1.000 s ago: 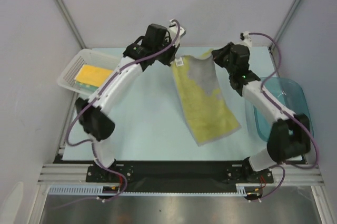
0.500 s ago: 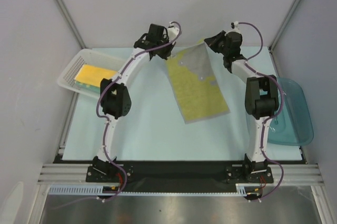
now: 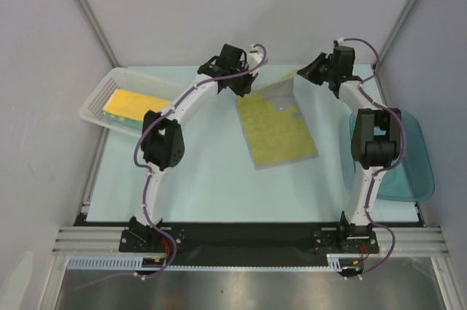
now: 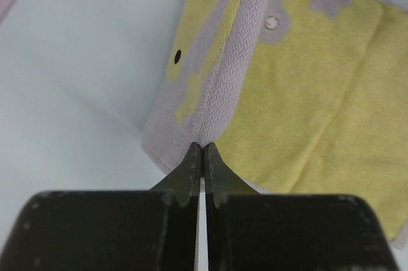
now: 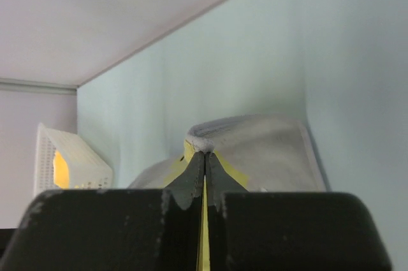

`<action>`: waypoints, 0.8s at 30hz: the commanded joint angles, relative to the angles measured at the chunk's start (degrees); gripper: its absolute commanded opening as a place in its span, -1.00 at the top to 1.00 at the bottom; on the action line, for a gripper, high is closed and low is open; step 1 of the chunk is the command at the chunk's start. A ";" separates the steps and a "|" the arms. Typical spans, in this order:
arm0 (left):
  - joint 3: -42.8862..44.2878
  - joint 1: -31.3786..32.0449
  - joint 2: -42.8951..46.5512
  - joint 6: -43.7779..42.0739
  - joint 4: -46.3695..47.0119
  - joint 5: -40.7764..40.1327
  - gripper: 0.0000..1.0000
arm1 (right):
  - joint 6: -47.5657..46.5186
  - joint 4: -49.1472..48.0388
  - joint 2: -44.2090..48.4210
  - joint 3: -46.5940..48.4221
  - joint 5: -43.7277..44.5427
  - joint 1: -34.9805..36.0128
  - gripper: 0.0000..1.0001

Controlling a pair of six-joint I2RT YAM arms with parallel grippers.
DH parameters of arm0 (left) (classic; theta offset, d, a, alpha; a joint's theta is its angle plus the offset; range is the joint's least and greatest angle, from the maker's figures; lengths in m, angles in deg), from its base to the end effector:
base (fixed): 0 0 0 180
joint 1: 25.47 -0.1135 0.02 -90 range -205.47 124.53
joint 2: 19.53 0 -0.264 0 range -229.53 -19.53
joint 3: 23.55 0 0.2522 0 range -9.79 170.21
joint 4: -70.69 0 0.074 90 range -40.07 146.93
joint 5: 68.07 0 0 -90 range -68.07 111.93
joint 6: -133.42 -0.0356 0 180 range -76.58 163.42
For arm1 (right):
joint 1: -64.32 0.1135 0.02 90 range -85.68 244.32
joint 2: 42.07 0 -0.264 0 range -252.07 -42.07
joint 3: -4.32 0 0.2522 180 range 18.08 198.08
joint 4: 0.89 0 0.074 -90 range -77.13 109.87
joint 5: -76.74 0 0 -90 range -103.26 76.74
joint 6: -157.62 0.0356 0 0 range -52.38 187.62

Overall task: Fold and stack the towels
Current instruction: Fold the towel

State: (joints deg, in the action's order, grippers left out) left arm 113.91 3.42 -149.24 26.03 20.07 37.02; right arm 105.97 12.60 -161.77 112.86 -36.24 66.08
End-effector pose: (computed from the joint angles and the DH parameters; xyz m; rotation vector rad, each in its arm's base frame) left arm 0.4491 -0.2584 0.2769 1.0340 2.0788 -0.4067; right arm 0.4946 0.0291 0.2495 0.3896 2.0296 0.8420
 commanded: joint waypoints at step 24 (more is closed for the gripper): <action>-24.81 10.22 18.09 6.39 3.81 0.82 1.00 | -16.02 28.49 21.35 -17.69 1.01 -1.32 1.00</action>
State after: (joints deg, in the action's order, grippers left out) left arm 91.85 12.16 -134.11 29.98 21.45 37.18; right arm 91.50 39.64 -143.21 97.65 -35.98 64.94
